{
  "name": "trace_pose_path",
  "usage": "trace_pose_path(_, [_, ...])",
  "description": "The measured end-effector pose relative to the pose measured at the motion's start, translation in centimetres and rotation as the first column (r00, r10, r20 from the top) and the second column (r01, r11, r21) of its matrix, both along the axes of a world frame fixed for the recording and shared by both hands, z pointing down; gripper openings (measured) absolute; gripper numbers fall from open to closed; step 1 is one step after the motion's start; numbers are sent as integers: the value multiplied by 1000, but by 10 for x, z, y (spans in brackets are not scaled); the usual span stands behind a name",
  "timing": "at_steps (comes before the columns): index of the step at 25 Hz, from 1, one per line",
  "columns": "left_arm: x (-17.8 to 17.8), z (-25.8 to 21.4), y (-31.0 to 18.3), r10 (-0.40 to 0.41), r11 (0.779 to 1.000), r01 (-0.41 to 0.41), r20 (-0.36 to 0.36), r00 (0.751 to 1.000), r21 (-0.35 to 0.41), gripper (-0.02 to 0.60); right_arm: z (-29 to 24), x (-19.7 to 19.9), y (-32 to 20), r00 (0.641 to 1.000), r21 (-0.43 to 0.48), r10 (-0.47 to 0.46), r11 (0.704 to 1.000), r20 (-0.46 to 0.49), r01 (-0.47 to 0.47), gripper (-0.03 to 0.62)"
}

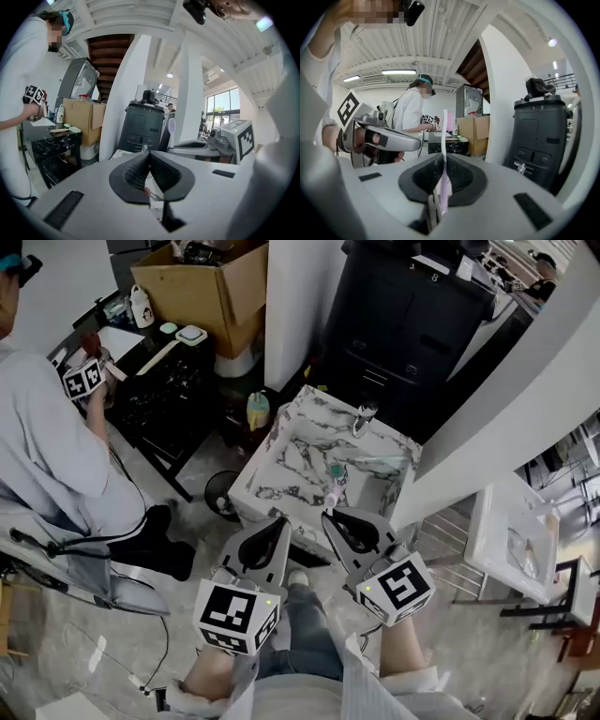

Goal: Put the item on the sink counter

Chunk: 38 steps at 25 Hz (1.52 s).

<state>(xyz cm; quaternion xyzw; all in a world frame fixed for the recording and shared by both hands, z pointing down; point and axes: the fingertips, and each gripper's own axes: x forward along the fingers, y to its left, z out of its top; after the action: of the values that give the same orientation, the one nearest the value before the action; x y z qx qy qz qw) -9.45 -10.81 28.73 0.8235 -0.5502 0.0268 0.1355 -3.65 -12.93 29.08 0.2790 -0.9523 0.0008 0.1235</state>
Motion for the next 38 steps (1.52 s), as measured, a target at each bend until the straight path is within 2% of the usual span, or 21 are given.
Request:
trace_pose_path(9, [-21,17,87,38,999,-39,-25,999,-34,15,21,-9,99,996,-51,86,995,-19,-87,31])
trace_pose_path(18, [-37,41,128,24,996,-28,-50,998,-82,15,51,-25,148,995,-107,74,991,-71,-81,31])
trace_pose_path(26, [-47,70,131,-39,990,31,-57,998,-134,15,91,-37,159,990,-163,-7,986,-142,-16,31])
trace_pose_path(33, [-48,108,122,-79,980,67,-58,995,-189,15,140,-34,147,981,-219,-29,976,-194,-14,31])
trace_pose_path(38, [-46,156,112,-111,972,92,-78,991,-217,15,191,-32,127,974,-225,-28,974,-224,-23,31])
